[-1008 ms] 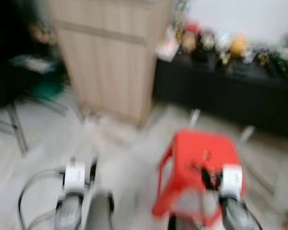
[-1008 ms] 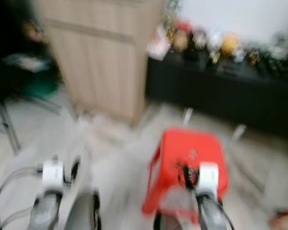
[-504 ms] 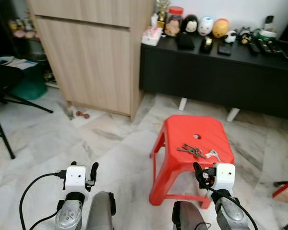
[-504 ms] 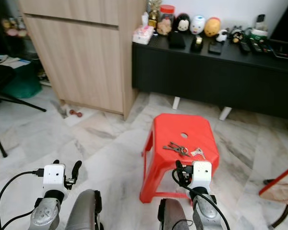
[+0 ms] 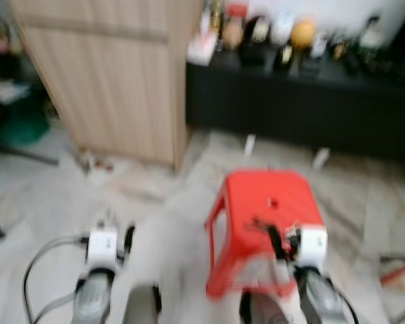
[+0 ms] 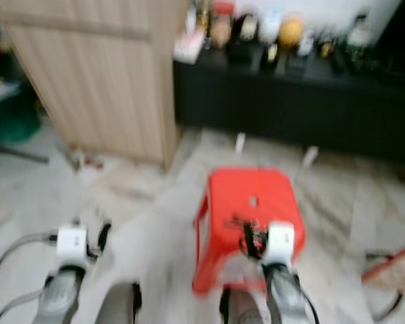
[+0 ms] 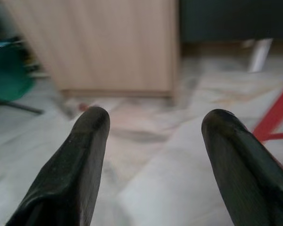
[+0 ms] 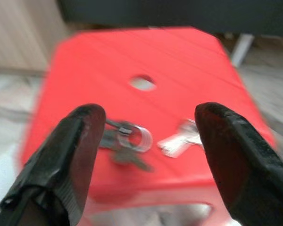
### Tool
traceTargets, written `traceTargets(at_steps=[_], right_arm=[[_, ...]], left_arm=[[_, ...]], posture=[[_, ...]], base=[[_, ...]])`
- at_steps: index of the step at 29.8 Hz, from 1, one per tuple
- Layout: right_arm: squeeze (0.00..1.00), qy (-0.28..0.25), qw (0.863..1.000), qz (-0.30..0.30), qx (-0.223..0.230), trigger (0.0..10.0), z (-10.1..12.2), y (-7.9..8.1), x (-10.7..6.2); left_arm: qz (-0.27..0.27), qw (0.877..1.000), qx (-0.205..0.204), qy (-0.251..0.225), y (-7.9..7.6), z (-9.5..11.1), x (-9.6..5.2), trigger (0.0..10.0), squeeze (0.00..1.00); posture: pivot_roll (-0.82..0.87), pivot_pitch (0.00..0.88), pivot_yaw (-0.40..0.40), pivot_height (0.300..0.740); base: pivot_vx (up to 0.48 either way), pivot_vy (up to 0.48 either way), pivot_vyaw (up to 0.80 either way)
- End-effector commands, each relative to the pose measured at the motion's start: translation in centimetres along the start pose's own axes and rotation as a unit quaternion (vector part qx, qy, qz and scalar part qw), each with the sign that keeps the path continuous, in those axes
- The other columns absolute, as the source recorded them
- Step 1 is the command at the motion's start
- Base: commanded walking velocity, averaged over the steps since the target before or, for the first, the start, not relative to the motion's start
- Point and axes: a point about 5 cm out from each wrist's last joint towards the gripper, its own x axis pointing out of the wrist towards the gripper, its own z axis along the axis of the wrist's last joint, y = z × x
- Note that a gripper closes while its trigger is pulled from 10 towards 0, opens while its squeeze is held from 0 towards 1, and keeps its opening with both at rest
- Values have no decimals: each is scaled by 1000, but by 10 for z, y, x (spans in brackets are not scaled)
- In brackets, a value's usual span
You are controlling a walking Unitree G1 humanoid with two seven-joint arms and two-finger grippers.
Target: Hang keys on a hook
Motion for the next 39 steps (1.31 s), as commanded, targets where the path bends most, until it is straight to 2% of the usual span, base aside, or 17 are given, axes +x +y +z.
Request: traceTargets(at_steps=[1, 6, 13, 18, 19, 22, 23, 24, 25, 29, 30, 31, 32, 36, 39], right_arm=[[0, -1, 1000, 1, 8, 10000, 1, 2, 1], [0, 7, 1000, 13, 10, 10000, -1, 6, 0], [0, 44, 996, 72, 2, 10000, -9, 15, 0], [0, 59, 995, 80, 2, 10000, -12, 17, 1], [0, 65, 993, 91, 23, 10000, -14, 20, 3], [0, 68, 992, 99, 48, 10000, -12, 23, 8], [702, 70, 991, 98, 66, 10000, -11, 23, 10], [702, 70, 991, 98, 66, 10000, -11, 23, 10], [1000, 75, 988, 95, 99, 10000, -8, 24, 15], [1000, 82, 983, 64, 151, 10000, -5, 20, 23], [608, 86, 981, 63, 160, 10000, -5, 21, 24], [608, 89, 980, 63, 166, 10000, -5, 21, 24], [0, 93, 979, 63, 173, 10000, -5, 22, 26], [0, 103, 972, 63, 202, 10000, -6, 22, 27], [0, 111, 970, 66, 206, 10000, -9, 21, 26]], left_arm=[[2, 1000, 4, 11, 6, -4, -4, 10000, 0], [-1, 1000, 10, 7, 5, -3, -3, 10000, 0], [-5, 1000, 11, 5, 3, -2, -2, 10000, 0], [-6, 1000, 11, 6, 2, -3, -2, 10000, 0], [-7, 1000, 11, 6, 2, -3, -2, 10000, 0], [-8, 1000, 12, 5, 1, -3, -2, 10000, 0], [-8, 1000, 13, 5, 1, -3, -2, 10000, 0], [-8, 1000, 13, 5, 1, -3, -2, 10000, 0], [-9, 1000, 13, 4, 1, -2, -2, 10000, 0], [-10, 1000, 15, 4, 0, -2, -2, 10000, 0], [-10, 1000, 15, 4, 0, -2, -2, 10000, 0], [-10, 1000, 15, 4, 0, -2, -2, 10000, 0], [-10, 1000, 16, 4, 0, -2, -2, 10000, 0], [-8, 1000, 16, 6, 1, -3, -3, 10000, 0], [-6, 1000, 16, 6, 2, -3, -3, 10000, 0]], posture=[[-7, 89, -76, 591], [-8, 90, -77, 591], [-9, 91, -77, 591], [-9, 91, -77, 591], [-9, 91, -77, 591], [-8, 93, -76, 591], [-8, 93, -76, 591], [-8, 93, -76, 591], [-7, 94, -75, 591], [-3, 97, -75, 591], [-2, 98, -76, 591], [1, 99, -77, 591], [4, 99, -79, 591], [8, 101, -88, 591], [9, 102, -89, 591]], base=[[319, 0, 0], [55, 0, 0], [0, 0, 0], [0, 0, 0], [0, 0, 0], [0, 0, 0], [0, 0, 0], [0, 0, 0], [0, 0, 0], [0, 0, 0], [0, 0, 0], [0, 0, 0], [0, 0, 0], [0, 0, 0], [0, 0, 0]])
